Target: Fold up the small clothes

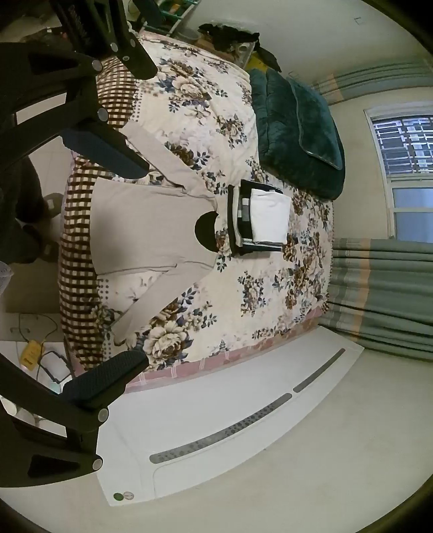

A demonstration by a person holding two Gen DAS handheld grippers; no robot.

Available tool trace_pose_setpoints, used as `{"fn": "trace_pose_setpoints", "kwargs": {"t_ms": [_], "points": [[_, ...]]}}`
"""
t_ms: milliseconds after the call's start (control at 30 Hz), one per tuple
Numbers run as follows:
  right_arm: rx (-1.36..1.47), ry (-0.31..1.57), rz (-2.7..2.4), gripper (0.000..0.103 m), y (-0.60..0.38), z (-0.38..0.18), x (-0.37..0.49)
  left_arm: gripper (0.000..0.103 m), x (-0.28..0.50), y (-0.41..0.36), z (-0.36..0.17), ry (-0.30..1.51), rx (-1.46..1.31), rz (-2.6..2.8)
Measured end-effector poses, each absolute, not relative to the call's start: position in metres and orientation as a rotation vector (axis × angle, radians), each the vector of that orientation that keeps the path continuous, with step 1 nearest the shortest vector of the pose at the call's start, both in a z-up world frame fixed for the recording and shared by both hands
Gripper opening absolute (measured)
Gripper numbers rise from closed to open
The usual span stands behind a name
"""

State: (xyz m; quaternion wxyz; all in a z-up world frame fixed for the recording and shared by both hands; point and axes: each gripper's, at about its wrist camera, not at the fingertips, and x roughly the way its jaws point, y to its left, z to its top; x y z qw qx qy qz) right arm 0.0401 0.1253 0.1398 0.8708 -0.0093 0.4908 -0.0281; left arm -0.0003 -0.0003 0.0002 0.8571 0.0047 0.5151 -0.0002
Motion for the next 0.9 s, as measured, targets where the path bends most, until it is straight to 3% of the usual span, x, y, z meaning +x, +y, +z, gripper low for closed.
{"fn": "trace_pose_setpoints", "kwargs": {"t_ms": [900], "points": [[-0.031,1.019,-0.064,0.103,0.126,0.151,0.035,0.103,-0.003,-0.007,0.003,1.075,-0.005,-0.015]]}}
